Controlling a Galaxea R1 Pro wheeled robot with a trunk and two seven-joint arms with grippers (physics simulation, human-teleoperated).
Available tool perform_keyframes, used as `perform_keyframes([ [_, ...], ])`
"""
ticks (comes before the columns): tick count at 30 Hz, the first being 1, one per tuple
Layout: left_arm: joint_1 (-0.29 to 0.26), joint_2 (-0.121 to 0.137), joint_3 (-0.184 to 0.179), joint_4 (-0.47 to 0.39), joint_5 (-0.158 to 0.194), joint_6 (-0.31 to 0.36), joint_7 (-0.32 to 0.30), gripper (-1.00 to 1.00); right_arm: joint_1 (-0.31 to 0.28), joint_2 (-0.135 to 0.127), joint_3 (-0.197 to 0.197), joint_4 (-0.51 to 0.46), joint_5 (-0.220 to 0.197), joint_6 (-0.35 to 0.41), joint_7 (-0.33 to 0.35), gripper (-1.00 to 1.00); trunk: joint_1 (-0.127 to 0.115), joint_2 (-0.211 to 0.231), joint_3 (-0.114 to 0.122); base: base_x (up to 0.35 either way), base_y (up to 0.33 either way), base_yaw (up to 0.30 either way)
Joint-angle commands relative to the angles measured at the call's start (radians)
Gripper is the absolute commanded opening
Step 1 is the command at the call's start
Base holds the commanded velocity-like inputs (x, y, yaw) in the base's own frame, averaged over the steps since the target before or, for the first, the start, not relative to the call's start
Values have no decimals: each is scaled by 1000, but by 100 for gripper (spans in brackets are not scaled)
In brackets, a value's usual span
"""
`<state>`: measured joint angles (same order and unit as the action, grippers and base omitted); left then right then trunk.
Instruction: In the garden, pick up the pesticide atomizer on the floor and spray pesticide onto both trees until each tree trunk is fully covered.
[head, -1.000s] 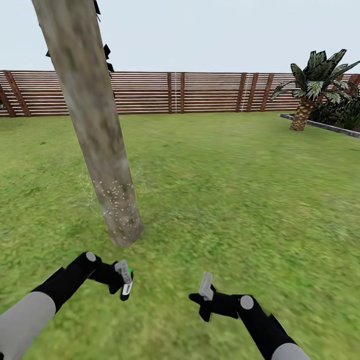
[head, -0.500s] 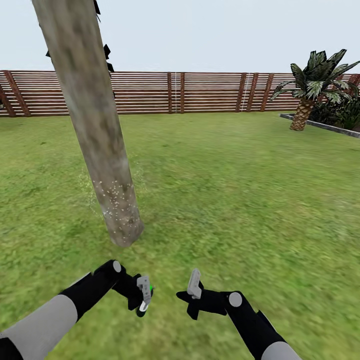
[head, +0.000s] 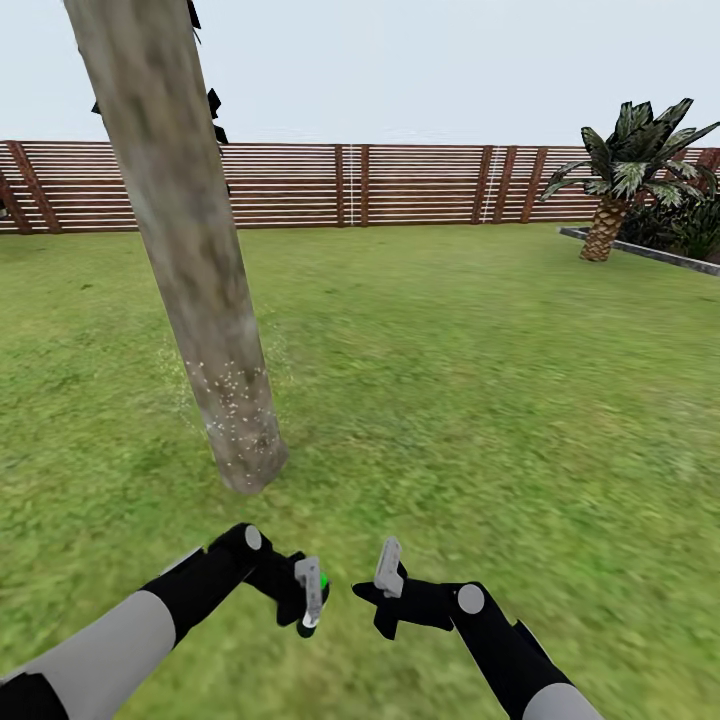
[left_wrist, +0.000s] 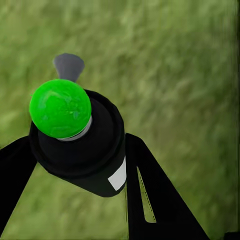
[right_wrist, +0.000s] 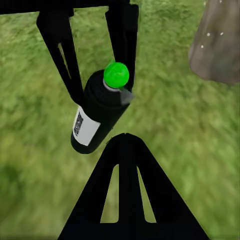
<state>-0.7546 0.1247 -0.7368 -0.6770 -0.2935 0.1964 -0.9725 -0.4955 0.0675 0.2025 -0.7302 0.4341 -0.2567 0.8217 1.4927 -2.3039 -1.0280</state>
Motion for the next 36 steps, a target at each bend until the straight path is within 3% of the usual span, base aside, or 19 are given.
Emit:
perform_keyframes([
  [1,0,-6,-15,5,1,-1,0,-100,0,0,0,0,0,0,-1,-100,0,0,0,0,0,0],
  [4,0,-17,-60,15,1,-3,0,-100,0,0,0,0,0,0,0,-100,0,0,0,0,0,0],
  [9,0,-22,-70,20,2,-6,0,-100,0,0,0,0,1,0,0,-100,0,0,0,0,0,0],
  [14,0,-22,-69,20,7,-12,1,-100,0,0,0,0,1,0,-1,-100,0,0,0,0,0,0],
  [19,0,-39,-62,29,9,-60,1,-100,0,0,0,0,1,1,-1,-100,0,0,0,0,0,0],
  [25,0,-40,-53,36,12,-60,6,-100,0,0,0,0,2,1,-1,-100,0,0,0,0,0,0],
  [30,0,-42,-21,36,11,-61,10,-100,0,0,0,0,2,1,-1,-100,0,0,0,0,0,0],
  [36,0,-43,-19,36,14,-65,9,-100,0,0,0,0,2,1,-1,-100,0,0,0,0,0,0],
])
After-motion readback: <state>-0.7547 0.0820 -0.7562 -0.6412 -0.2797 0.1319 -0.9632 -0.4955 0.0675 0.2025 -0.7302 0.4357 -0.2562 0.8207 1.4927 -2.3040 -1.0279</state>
